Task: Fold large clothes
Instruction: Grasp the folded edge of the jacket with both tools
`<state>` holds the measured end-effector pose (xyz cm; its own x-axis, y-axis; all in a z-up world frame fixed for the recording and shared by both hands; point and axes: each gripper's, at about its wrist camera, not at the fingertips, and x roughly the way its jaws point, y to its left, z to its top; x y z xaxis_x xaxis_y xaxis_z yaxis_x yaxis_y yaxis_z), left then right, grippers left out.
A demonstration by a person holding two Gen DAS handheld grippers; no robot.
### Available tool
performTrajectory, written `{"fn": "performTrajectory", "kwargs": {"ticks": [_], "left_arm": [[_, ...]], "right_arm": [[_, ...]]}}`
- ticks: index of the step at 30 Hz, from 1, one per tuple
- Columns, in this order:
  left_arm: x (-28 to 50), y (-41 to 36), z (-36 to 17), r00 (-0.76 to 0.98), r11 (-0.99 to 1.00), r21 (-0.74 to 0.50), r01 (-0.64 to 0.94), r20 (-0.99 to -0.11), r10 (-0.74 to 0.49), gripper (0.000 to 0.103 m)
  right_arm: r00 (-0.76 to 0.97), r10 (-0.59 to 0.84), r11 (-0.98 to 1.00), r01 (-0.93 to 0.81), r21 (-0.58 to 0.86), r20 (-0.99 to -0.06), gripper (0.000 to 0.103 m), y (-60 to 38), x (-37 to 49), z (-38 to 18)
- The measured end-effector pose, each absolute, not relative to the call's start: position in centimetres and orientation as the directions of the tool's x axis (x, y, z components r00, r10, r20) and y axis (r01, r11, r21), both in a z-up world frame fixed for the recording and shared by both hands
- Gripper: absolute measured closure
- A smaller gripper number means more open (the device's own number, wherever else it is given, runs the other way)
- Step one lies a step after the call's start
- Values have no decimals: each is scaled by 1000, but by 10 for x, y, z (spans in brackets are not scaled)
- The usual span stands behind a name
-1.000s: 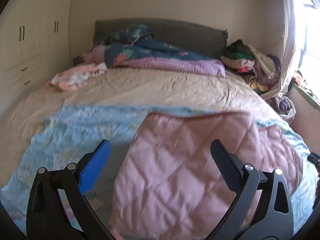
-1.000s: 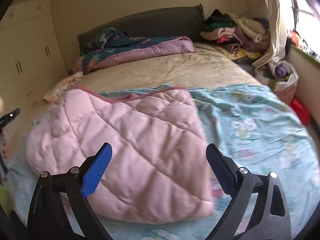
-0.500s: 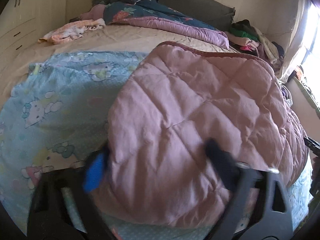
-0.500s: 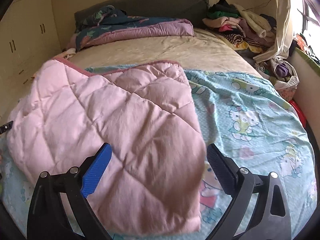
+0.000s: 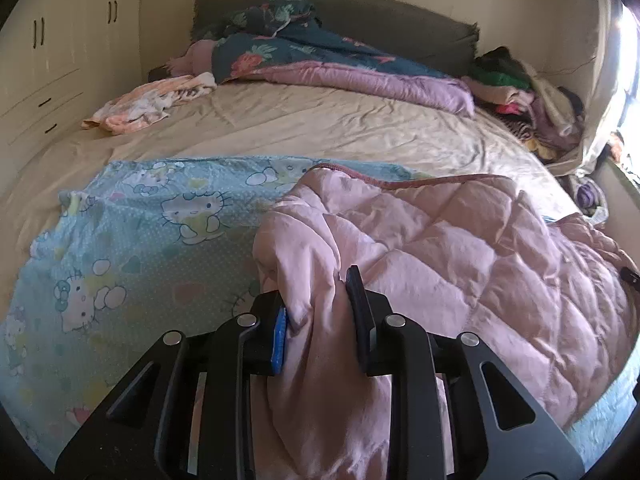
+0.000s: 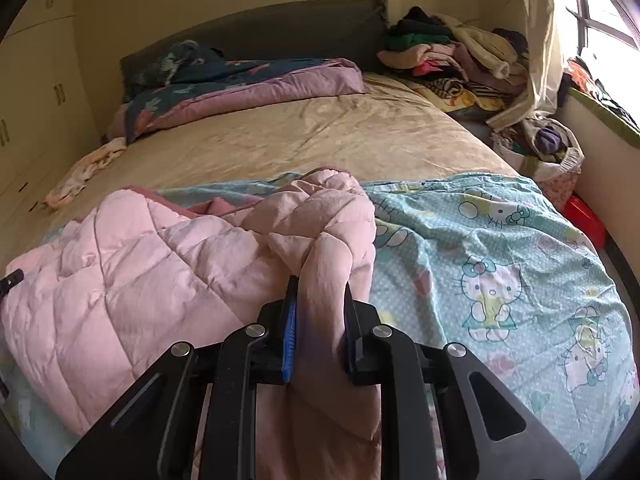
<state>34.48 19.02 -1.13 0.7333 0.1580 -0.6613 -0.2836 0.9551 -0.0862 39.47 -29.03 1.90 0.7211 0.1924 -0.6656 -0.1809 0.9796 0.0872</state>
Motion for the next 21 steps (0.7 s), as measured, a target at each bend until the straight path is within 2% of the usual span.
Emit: {"fn": "performTrajectory", "kwargs": {"ticks": [7, 21], "left_arm": [[367, 197, -36, 688, 942, -50, -331, -696, 205, 85], [370, 198, -49, 675, 938, -52, -343, -709, 207, 84]], "right_arm": [[670, 130, 991, -97, 87, -731, 86, -290, 422, -18], [654, 68, 997, -77, 23, -753, 81, -283, 422, -44]]}}
